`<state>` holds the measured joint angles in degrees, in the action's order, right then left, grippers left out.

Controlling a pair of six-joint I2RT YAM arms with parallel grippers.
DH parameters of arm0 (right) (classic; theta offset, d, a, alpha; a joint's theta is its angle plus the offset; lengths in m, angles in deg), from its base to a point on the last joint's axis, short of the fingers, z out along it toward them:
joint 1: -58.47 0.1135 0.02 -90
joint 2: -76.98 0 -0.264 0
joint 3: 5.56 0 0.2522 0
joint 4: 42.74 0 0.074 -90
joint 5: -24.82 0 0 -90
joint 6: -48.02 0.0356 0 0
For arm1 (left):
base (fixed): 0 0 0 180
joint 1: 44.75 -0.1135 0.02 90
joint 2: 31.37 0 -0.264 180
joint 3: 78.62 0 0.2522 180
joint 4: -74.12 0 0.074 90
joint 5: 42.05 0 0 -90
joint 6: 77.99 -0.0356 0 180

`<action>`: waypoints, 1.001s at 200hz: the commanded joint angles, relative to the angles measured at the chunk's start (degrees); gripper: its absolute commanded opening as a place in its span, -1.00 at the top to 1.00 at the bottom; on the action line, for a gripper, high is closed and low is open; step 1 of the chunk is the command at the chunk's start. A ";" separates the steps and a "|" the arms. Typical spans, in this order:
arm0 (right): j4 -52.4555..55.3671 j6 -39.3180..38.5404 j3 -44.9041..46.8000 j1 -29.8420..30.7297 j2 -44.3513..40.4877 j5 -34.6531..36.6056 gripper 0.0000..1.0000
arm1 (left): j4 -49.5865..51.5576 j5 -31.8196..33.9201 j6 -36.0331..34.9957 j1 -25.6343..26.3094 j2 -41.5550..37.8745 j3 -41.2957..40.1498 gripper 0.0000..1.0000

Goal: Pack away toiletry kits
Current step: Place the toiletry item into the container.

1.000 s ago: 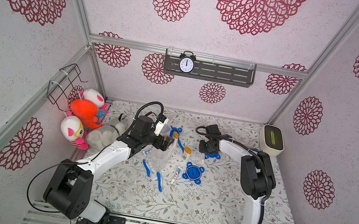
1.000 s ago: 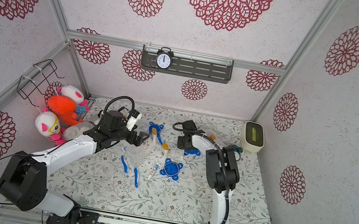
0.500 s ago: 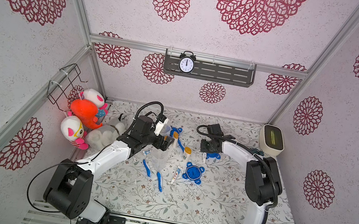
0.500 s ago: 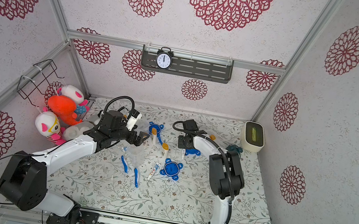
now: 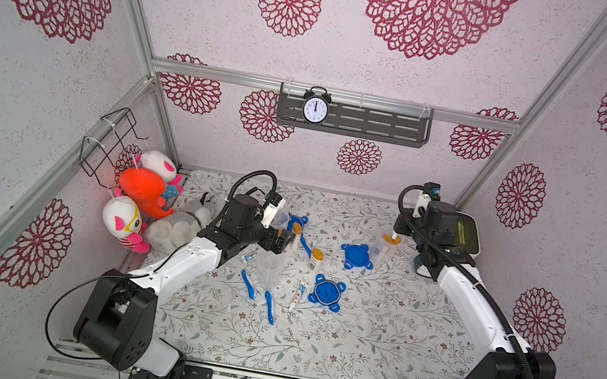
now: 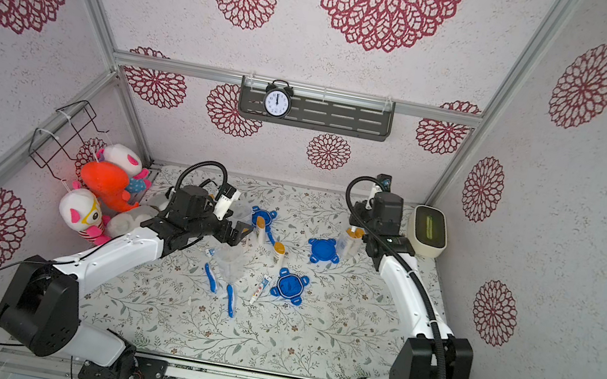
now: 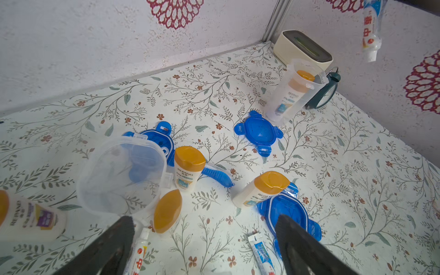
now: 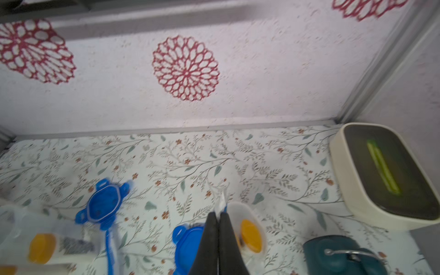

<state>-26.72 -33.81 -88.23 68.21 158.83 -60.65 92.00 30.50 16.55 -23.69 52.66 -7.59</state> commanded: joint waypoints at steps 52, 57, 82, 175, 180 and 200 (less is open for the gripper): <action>-24.08 -6.80 6.53 -2.35 3.38 -5.11 0.92 | -1.26 -0.57 -0.14 -0.32 0.78 1.45 -0.93; -25.49 -6.96 7.22 -2.35 3.54 -5.15 0.92 | -1.25 -0.54 -0.20 -0.29 0.70 1.44 -0.93; -30.14 -7.40 9.76 -2.79 4.84 -5.88 0.92 | -1.31 -0.43 -0.23 -0.31 0.22 1.00 -0.94; -41.37 -9.02 18.74 -3.40 6.14 -8.94 0.91 | -10.23 -6.92 1.97 -0.23 -0.69 -2.18 -0.93; -41.44 -9.19 19.00 -3.41 6.13 -8.95 0.91 | -10.10 -6.74 1.97 -0.23 -0.67 -2.09 -0.93; -41.71 -9.65 19.76 -3.59 6.34 -8.47 0.90 | -9.64 -6.25 1.88 -0.20 -0.79 -2.08 -0.93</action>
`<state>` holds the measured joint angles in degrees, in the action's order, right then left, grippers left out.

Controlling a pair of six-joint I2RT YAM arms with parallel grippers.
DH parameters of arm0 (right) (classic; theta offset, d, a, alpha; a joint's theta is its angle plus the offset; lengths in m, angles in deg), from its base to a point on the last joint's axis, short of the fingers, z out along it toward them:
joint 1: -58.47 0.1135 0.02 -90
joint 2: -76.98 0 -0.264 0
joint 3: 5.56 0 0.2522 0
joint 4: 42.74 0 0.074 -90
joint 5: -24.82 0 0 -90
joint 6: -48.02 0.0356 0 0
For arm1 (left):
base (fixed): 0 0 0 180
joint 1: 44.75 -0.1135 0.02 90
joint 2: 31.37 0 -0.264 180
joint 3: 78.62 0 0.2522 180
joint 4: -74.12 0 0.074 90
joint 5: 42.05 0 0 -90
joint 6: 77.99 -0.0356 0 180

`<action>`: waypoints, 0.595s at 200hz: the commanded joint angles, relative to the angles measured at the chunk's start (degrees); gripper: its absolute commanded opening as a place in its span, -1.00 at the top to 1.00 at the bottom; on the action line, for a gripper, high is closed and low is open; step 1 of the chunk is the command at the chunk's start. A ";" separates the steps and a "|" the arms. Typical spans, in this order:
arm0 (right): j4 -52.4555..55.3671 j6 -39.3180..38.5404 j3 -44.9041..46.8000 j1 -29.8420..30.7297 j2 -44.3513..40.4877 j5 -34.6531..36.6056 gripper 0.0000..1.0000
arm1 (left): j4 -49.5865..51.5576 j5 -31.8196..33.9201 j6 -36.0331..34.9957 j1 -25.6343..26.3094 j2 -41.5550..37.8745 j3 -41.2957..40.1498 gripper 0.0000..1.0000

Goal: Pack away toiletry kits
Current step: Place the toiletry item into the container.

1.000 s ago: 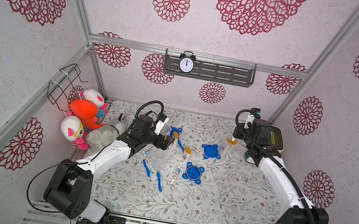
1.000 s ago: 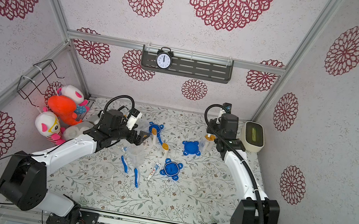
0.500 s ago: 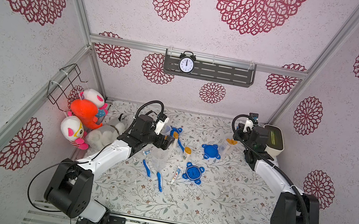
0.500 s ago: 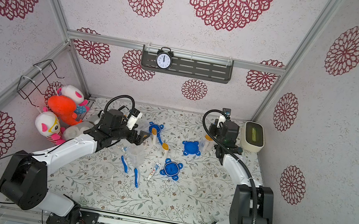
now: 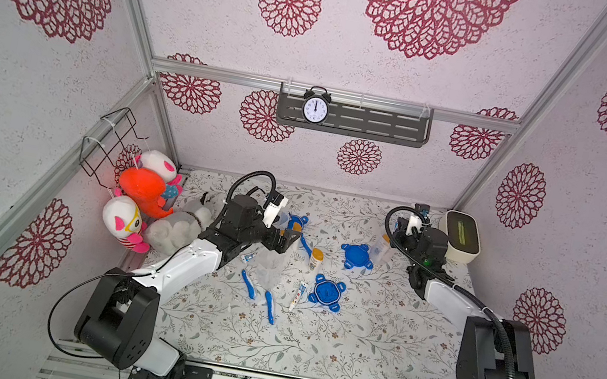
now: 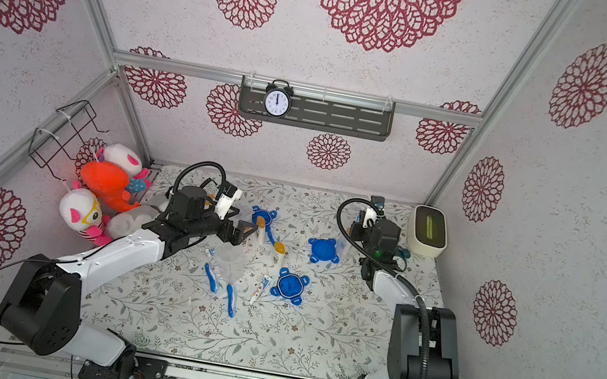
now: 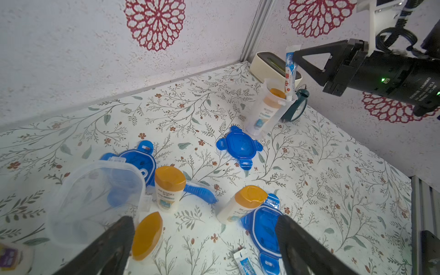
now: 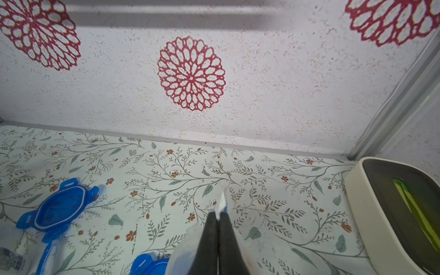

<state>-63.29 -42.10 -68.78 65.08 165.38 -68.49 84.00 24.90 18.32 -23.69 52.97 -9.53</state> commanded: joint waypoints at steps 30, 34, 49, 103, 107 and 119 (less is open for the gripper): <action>-6.19 -1.39 1.29 -0.89 0.24 -0.71 0.87 | -1.39 -0.42 0.02 -0.20 -1.30 -0.18 -0.93; -6.19 -1.57 1.37 -0.91 0.32 -0.67 0.86 | -1.39 -0.42 0.02 -0.19 -1.28 -0.14 -0.93; -6.21 -1.81 1.45 -0.98 0.62 -1.03 0.81 | -1.22 -0.17 0.02 -0.17 -1.46 -0.14 -0.93; -7.18 -0.82 3.24 -0.99 -0.44 -2.57 0.20 | 0.68 2.30 0.28 -0.20 -2.53 0.09 -0.93; -7.04 -0.55 3.45 -0.99 -0.77 -2.72 0.18 | 0.91 2.57 0.29 -0.18 -2.58 0.13 -0.93; -6.60 0.11 3.86 -0.99 -2.15 -3.12 0.14 | 1.38 2.94 0.46 -0.18 -2.98 0.10 -0.93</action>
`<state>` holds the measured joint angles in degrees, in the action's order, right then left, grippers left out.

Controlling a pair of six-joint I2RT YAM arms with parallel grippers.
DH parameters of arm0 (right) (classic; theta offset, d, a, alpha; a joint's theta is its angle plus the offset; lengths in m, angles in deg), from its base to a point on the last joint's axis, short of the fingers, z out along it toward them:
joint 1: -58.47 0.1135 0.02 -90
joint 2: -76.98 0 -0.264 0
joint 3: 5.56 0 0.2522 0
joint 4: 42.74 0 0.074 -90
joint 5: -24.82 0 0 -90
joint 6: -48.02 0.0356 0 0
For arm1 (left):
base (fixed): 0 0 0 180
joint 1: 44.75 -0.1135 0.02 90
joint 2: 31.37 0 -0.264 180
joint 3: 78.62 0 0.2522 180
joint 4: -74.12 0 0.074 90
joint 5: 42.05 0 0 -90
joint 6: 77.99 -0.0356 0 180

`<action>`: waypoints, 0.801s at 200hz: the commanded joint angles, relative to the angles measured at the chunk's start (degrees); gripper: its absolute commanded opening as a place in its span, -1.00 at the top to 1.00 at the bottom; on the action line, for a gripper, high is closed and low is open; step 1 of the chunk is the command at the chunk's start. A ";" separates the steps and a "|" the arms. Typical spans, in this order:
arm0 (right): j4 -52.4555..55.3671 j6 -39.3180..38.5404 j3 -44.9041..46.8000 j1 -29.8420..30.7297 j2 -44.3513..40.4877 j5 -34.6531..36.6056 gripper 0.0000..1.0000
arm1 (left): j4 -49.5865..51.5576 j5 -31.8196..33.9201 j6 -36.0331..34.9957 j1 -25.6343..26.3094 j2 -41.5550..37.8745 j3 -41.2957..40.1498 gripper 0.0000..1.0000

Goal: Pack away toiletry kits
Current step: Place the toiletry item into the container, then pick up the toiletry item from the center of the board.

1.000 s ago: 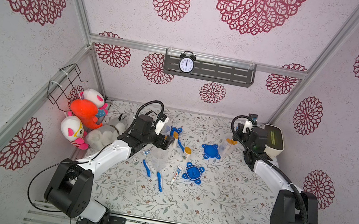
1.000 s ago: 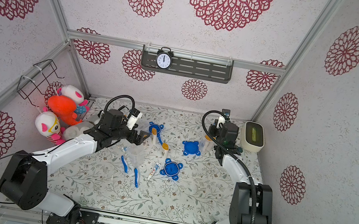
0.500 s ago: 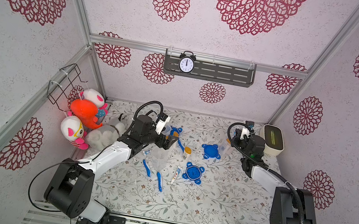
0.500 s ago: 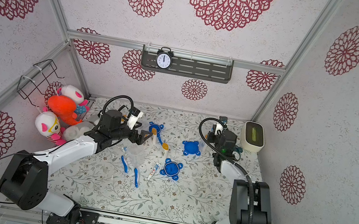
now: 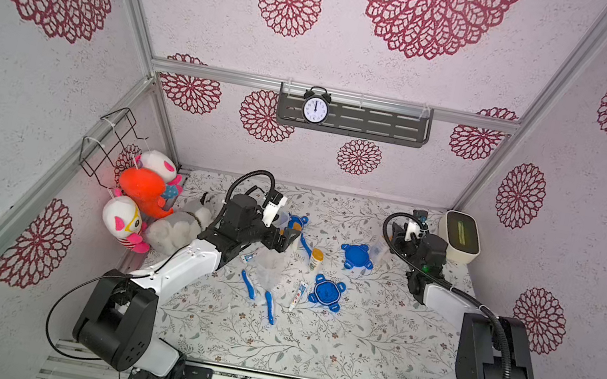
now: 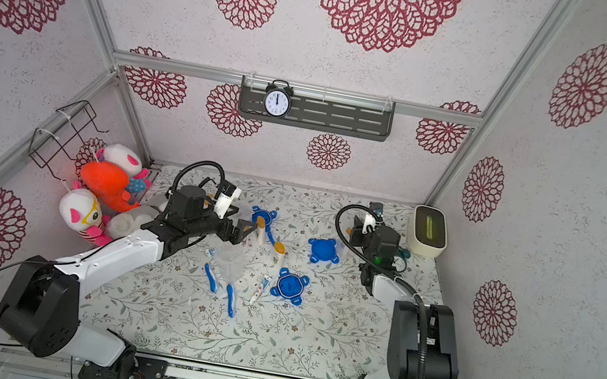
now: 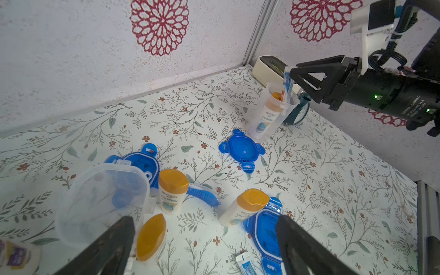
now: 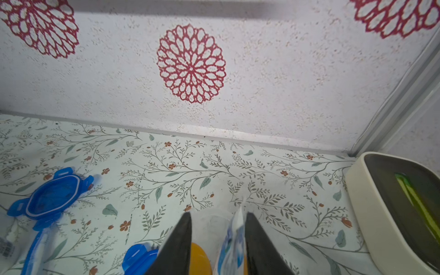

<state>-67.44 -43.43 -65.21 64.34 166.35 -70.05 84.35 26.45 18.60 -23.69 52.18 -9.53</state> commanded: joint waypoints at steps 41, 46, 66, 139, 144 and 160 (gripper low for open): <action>5.95 6.25 -0.07 -0.16 -10.51 -0.24 0.05 | 5.45 6.27 3.48 -0.26 -4.53 0.17 -0.90; 8.53 7.60 -0.48 -0.09 -11.48 0.58 0.05 | 6.53 7.13 4.23 -0.31 -5.00 0.06 -0.88; 20.47 12.59 -3.32 0.55 -14.83 1.01 0.07 | 12.07 10.40 7.74 -0.23 -8.09 -0.53 -0.74; 51.42 16.66 -9.90 4.24 -18.07 -5.98 0.22 | 35.16 28.51 22.00 -0.32 -19.69 -4.97 -0.73; 52.23 16.58 -10.15 4.23 -17.66 -6.57 0.23 | 36.76 29.84 22.43 -0.35 -20.26 -5.27 -0.73; 54.34 16.48 -11.02 4.33 -16.39 -7.72 0.24 | 41.45 31.08 25.75 -0.90 -21.70 -6.14 -0.72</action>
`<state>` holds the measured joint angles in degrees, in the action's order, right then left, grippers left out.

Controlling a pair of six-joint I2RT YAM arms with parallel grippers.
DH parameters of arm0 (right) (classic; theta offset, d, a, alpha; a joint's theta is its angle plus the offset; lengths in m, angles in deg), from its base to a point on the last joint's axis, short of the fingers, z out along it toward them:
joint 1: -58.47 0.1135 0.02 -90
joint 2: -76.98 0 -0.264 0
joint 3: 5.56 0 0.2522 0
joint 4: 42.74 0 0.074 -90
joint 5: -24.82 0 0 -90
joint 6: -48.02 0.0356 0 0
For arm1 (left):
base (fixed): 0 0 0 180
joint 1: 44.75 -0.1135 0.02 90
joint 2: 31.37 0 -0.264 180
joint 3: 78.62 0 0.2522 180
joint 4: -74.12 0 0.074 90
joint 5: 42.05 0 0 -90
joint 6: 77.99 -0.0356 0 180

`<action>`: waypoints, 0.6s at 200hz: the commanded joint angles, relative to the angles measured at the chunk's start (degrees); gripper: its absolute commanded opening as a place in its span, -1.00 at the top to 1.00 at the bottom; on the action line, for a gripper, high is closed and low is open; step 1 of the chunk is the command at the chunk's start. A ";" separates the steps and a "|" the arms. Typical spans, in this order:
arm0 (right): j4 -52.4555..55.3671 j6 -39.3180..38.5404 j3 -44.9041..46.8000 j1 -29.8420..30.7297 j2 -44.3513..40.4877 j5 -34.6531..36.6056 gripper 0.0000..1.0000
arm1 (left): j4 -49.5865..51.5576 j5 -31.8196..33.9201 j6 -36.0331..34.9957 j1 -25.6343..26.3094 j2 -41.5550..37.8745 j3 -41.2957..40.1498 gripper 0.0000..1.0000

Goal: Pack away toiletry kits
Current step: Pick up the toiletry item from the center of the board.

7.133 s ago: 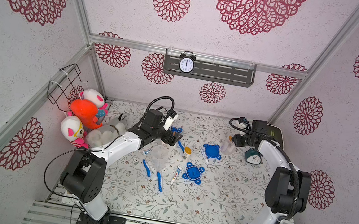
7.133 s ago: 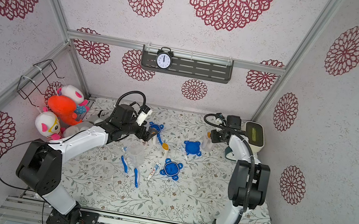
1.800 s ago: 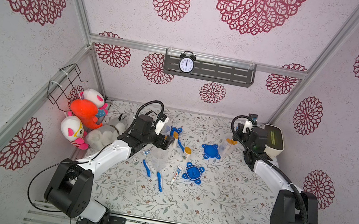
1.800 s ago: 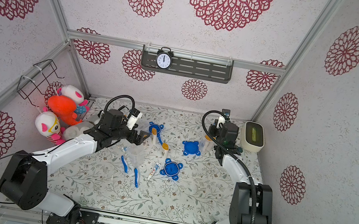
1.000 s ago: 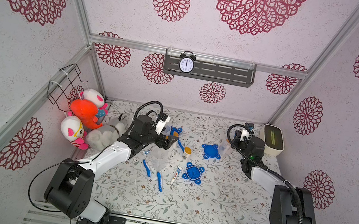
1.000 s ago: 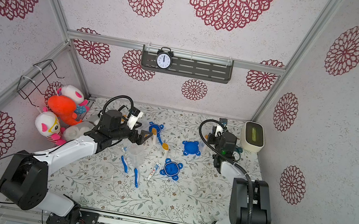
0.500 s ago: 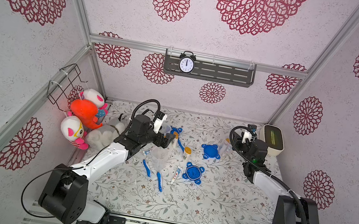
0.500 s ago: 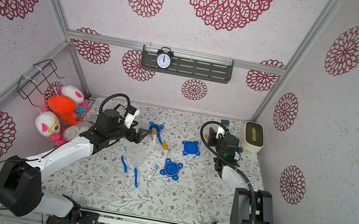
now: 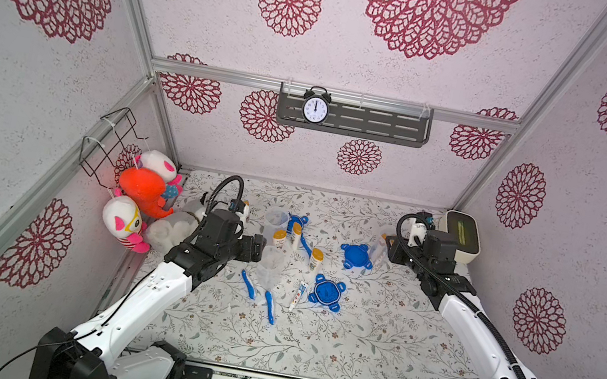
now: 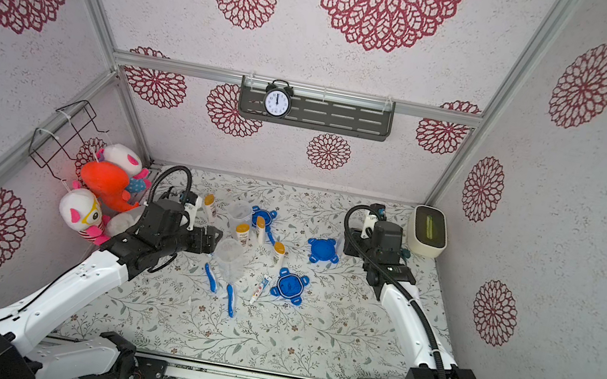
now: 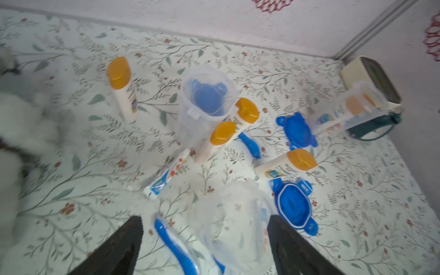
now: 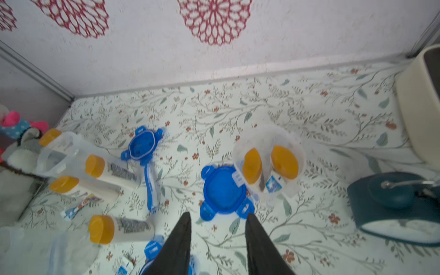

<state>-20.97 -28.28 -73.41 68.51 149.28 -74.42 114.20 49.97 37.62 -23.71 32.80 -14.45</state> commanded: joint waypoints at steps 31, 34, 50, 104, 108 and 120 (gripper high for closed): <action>8.10 3.30 -3.09 0.50 1.80 -5.67 0.29 | 19.75 6.14 18.46 -2.05 -3.17 -2.80 -0.53; 7.91 3.47 -3.05 0.58 1.84 -5.89 0.29 | 20.15 5.86 19.55 -2.05 -3.29 -3.10 -0.53; 7.16 4.45 -2.82 1.31 2.36 -6.61 0.30 | 17.35 1.36 24.88 -2.10 -3.77 -5.94 -0.45; 4.21 6.28 -1.75 4.80 4.78 -10.91 0.28 | 5.56 -4.50 33.86 -2.54 6.56 -8.96 -0.10; 4.00 6.18 -1.60 4.85 4.79 -11.06 0.28 | 4.42 -4.63 34.37 -2.58 7.42 -9.13 -0.10; 4.26 5.85 -1.63 4.87 4.79 -11.36 0.28 | -0.22 -6.21 35.56 -3.18 9.66 -9.99 -0.06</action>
<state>-15.09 -23.32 -74.63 72.89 154.48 -83.44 123.27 46.58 67.39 -25.68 39.00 -23.50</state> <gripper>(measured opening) 0.361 0.548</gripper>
